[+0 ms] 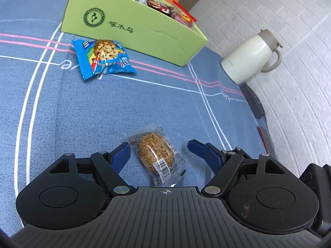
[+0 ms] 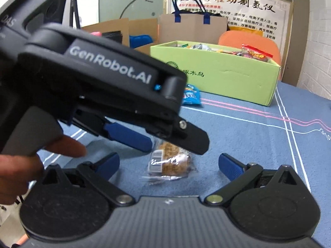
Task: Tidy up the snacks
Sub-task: 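Move the left tool to the clear-wrapped round biscuit and grasp it, then carry the round biscuit into the green box and open the left tool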
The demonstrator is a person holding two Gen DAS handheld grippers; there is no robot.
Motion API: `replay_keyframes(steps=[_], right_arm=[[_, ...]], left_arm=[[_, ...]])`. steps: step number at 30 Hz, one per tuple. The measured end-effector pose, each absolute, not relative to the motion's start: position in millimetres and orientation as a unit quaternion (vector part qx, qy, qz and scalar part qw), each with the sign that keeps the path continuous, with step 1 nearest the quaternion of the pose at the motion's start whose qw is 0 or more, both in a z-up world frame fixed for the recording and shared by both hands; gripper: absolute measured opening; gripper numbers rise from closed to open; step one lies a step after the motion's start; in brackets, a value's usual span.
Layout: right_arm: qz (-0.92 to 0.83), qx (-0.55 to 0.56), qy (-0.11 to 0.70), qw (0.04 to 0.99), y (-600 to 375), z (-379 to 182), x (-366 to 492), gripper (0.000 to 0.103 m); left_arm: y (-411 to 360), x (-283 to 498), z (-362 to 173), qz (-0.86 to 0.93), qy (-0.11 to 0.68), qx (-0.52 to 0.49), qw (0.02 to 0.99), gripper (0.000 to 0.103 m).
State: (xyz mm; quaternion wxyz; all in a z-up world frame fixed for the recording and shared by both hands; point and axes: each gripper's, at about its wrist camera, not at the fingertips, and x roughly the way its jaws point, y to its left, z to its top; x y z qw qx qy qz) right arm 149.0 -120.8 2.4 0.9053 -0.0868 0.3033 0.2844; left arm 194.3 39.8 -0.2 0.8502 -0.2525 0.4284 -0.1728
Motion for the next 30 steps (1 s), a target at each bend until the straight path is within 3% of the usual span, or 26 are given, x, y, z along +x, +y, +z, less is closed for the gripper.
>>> replay_keyframes(steps=[1, 2, 4, 6, 14, 21, 30], right_arm=[[0.284, -0.086, 0.306, 0.904, -120.6, 1.1, 149.7, 0.094], [0.286, -0.083, 0.309, 0.903, -121.2, -0.6, 151.2, 0.073], [0.282, -0.077, 0.304, 0.907, -122.9, 0.2, 149.9, 0.063], [0.278, -0.076, 0.306, 0.908, -125.6, 0.6, 152.1, 0.061], [0.273, -0.075, 0.292, 0.914, -129.3, 15.7, 152.1, 0.06], [0.268, -0.106, 0.234, 0.929, -116.7, 44.0, 156.2, 0.061], [0.293, -0.118, 0.216, 0.924, -93.1, 62.7, 228.3, 0.061]], left_arm=[[39.6, 195.0, -0.6, -0.174, 0.429, -0.254, 0.849, 0.062], [38.9, 195.9, -1.6, -0.176, 0.431, -0.255, 0.848, 0.06], [37.0, 196.3, -3.5, -0.179, 0.43, -0.253, 0.848, 0.054], [34.5, 197.5, -5.0, -0.17, 0.434, -0.237, 0.852, 0.019], [35.3, 197.8, 7.9, -0.189, 0.419, -0.253, 0.851, 0.015], [59.0, 206.9, 36.9, -0.213, 0.376, -0.292, 0.853, 0.01], [82.7, 261.4, 63.1, -0.193, 0.351, -0.282, 0.872, 0.01]])
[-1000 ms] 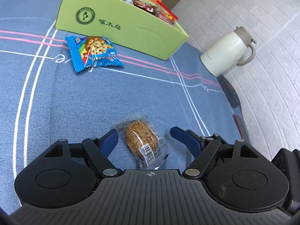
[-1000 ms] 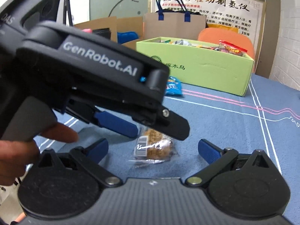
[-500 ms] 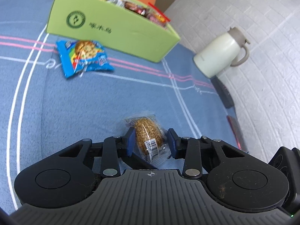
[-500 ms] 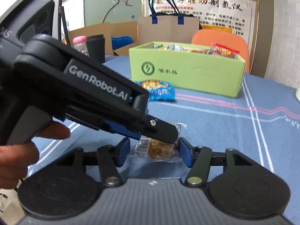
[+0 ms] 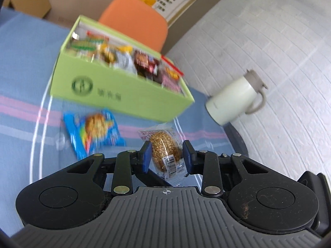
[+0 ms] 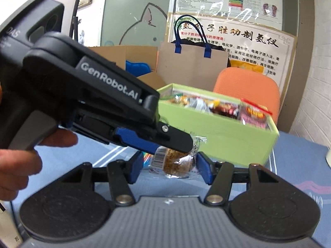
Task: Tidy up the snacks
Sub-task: 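Carry the round biscuit into the green box and open the left tool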
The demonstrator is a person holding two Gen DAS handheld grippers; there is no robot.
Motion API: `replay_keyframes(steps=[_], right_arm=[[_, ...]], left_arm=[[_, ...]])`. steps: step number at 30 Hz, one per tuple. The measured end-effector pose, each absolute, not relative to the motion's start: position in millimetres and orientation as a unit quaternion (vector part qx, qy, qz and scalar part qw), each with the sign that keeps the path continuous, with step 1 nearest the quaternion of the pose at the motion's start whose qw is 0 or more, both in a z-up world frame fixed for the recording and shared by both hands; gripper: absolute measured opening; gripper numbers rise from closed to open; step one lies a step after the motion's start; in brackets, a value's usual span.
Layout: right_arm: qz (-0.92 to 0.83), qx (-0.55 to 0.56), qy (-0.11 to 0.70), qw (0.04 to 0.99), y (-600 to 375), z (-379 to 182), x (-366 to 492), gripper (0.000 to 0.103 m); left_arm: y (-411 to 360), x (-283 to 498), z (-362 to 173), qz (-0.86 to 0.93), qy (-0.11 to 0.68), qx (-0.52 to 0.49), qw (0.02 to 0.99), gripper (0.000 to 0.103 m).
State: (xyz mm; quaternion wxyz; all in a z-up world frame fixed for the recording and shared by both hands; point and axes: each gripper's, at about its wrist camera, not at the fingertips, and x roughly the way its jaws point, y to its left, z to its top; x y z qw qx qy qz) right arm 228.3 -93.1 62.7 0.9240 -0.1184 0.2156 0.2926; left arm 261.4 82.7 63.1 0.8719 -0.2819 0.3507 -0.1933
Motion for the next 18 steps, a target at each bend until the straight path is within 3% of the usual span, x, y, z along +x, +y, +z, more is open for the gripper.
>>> replay_keyframes(steps=[8, 14, 17, 18], right_arm=[[0.304, -0.117, 0.189, 0.926, -66.9, 87.0, 356.4, 0.061], [0.309, -0.086, 0.256, 0.912, -60.3, 52.6, 437.4, 0.062], [0.315, -0.077, 0.246, 0.913, -62.5, 46.5, 441.2, 0.075], [0.311, -0.08, 0.24, 0.916, -63.0, 49.2, 438.9, 0.081]], left_arm=[[93.6, 370.0, 104.8, -0.169, 0.309, -0.24, 0.905, 0.013], [94.9, 458.9, 72.6, -0.139, 0.362, -0.221, 0.895, 0.014], [94.5, 464.8, 59.7, -0.141, 0.353, -0.209, 0.901, 0.025], [96.1, 461.3, 61.3, -0.147, 0.346, -0.211, 0.903, 0.035]])
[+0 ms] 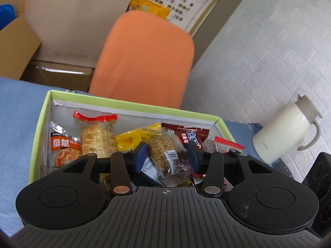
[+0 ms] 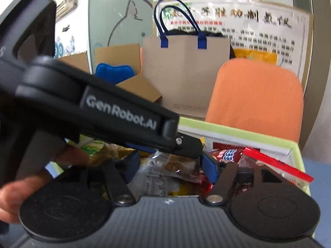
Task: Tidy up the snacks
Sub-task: 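Carry the round biscuit into the green box and open the left tool, then move the left tool to the blue cookie pack and grasp it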
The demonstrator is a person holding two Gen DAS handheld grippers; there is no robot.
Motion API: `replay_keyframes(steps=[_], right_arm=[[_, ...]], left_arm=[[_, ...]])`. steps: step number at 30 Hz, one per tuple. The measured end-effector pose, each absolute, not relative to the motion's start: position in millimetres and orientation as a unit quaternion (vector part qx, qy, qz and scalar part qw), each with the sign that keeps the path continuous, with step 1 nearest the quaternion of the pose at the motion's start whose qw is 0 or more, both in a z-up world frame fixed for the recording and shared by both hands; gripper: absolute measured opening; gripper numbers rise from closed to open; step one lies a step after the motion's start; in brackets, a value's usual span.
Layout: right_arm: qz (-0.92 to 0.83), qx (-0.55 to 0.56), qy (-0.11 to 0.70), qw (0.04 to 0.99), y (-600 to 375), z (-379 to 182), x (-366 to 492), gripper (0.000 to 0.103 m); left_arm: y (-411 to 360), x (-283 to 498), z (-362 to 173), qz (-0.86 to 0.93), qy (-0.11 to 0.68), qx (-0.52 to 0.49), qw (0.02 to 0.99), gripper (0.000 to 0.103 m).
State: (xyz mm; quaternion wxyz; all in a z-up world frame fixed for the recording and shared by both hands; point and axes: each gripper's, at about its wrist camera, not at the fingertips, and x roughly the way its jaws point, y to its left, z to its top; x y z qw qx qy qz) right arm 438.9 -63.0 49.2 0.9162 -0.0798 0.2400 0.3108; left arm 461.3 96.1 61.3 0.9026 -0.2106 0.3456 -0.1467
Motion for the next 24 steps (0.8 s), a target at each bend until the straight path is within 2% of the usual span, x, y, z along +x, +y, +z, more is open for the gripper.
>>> replay_keyframes(steps=[1, 3, 7, 9, 18, 24], right_arm=[[0.302, -0.082, 0.232, 0.921, -64.3, 52.0, 433.4, 0.095], [0.299, -0.084, 0.208, 0.927, -68.9, 65.3, 420.6, 0.094], [0.296, -0.09, 0.173, 0.935, -82.3, 91.5, 377.2, 0.094], [0.3, -0.093, 0.173, 0.933, -88.0, 95.0, 349.6, 0.101], [0.3, -0.091, 0.233, 0.92, -82.1, 47.8, 229.4, 0.1], [0.29, -0.115, 0.252, 0.916, -69.0, 28.4, 170.4, 0.1]], left_arm=[[98.0, 455.9, 64.7, -0.149, 0.334, -0.213, 0.906, 0.04], [103.1, 438.0, 75.6, -0.143, 0.303, -0.214, 0.918, 0.054], [113.1, 384.3, 99.7, -0.13, 0.259, -0.212, 0.933, 0.066], [118.7, 349.4, 101.1, -0.119, 0.251, -0.214, 0.936, 0.073], [130.6, 191.4, 38.6, -0.032, 0.311, -0.275, 0.909, 0.076], [145.0, 144.6, 32.7, -0.008, 0.317, -0.286, 0.904, 0.076]])
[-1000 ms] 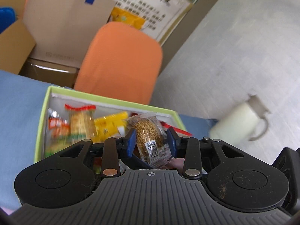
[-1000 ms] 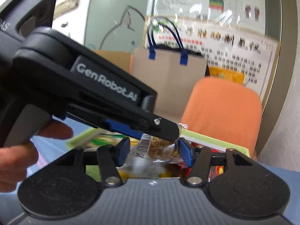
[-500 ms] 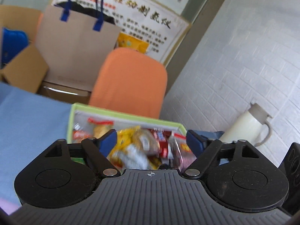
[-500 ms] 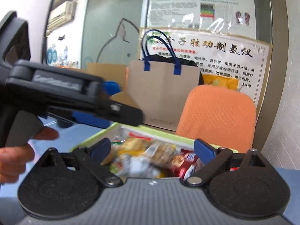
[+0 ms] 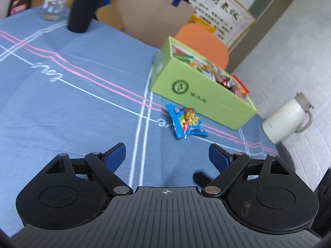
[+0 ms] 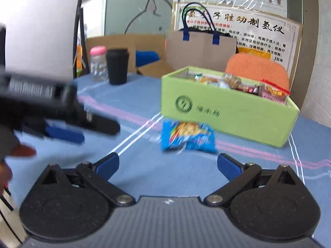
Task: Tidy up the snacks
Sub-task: 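Move the left tool to the blue cookie pack and grasp it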
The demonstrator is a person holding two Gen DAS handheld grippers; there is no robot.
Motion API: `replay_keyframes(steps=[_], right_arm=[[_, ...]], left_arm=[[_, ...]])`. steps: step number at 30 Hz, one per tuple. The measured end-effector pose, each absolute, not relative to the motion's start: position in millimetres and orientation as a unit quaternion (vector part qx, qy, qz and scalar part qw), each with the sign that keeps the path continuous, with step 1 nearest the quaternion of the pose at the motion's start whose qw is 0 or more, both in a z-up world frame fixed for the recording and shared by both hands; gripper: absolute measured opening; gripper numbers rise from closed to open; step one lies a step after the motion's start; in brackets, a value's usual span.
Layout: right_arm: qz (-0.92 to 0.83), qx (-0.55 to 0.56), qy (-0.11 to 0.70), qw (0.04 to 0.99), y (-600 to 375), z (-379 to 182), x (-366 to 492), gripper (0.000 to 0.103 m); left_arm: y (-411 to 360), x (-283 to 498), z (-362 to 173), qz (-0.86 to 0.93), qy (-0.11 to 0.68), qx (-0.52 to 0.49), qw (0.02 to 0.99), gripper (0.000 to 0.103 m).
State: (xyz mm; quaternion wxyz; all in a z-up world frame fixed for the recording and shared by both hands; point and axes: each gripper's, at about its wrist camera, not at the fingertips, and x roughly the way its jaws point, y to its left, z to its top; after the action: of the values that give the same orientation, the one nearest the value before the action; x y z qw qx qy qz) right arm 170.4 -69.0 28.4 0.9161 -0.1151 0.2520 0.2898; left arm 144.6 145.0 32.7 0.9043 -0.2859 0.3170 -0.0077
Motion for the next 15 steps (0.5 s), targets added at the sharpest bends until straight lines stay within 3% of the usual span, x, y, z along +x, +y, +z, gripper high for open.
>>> replay_keyframes(steps=[15], right_arm=[[0.296, -0.118, 0.217, 0.923, -69.4, 47.5, 111.8, 0.1]], left_arm=[[140.1, 74.7, 78.3, -0.012, 0.255, -0.27, 0.928, 0.081]])
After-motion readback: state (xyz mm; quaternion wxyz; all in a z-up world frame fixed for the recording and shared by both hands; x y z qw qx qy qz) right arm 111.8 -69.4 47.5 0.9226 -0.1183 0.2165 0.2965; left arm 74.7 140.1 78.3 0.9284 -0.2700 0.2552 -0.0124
